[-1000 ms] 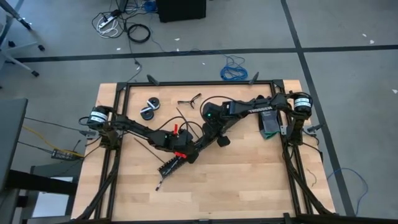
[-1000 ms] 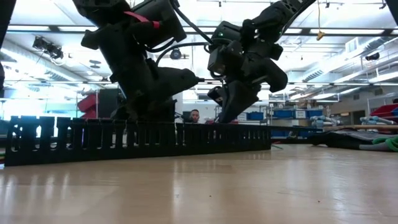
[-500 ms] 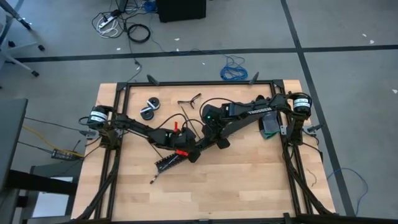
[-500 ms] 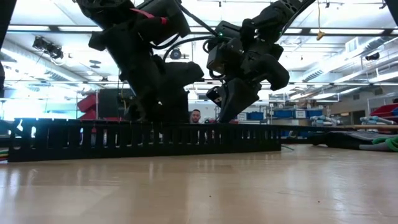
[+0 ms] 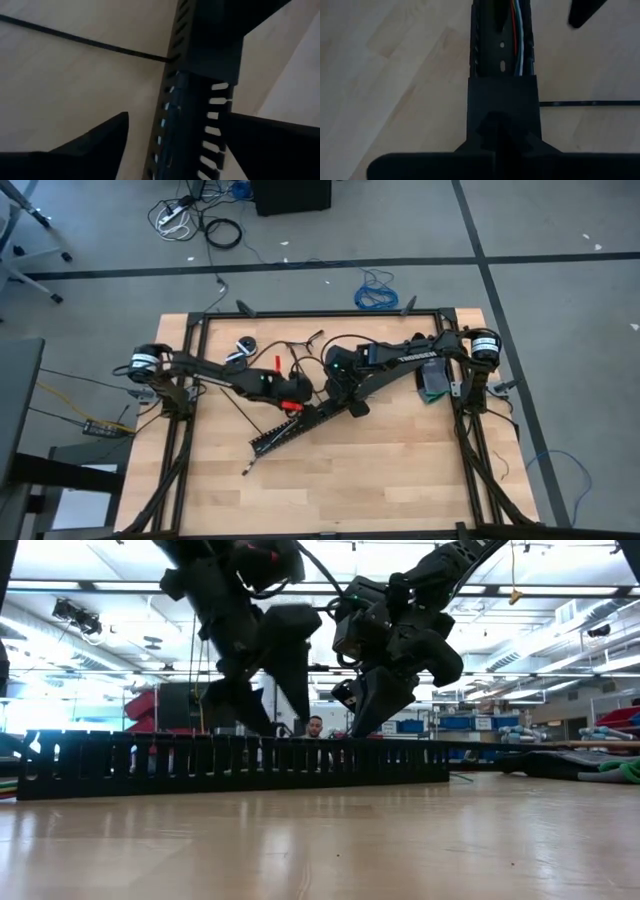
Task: Ziptie cables
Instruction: Insert the black cover of the black cable duct
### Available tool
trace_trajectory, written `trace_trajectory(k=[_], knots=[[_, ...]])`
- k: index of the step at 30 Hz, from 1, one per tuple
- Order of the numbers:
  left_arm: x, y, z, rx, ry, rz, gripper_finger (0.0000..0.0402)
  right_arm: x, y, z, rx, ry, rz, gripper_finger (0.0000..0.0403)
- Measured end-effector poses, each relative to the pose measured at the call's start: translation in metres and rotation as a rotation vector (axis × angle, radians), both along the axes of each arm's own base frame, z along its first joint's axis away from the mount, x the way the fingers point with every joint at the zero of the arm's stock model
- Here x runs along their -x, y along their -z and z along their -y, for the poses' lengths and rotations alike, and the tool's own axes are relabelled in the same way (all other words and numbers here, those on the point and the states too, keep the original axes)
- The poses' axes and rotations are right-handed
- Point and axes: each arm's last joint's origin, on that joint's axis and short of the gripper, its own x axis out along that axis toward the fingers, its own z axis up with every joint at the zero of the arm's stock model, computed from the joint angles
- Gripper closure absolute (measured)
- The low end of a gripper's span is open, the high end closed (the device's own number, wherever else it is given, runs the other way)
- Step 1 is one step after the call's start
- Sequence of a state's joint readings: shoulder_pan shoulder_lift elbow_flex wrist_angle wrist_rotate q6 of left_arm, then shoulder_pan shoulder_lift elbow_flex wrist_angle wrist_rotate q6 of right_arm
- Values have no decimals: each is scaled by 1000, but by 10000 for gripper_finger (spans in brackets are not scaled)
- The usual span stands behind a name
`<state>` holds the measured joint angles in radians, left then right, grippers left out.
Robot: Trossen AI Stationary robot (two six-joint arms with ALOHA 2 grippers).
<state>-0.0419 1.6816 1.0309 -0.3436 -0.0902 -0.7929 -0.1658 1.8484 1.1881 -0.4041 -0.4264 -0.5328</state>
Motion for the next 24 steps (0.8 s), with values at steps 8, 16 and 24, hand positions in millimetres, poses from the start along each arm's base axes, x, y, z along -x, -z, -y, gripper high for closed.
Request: trace_trajectory(k=[8, 16, 24], knots=[[-3, -9, -3, 58, -7, 50, 74, -1, -1, 3, -6, -1, 18, 403], [-11, -15, -1, 2, 80, 154, 74, 1, -1, 12, 0, -8, 23, 403], [-7, -9, 0, -147, 67, 74, 74, 3, -1, 18, -2, -17, 30, 403]])
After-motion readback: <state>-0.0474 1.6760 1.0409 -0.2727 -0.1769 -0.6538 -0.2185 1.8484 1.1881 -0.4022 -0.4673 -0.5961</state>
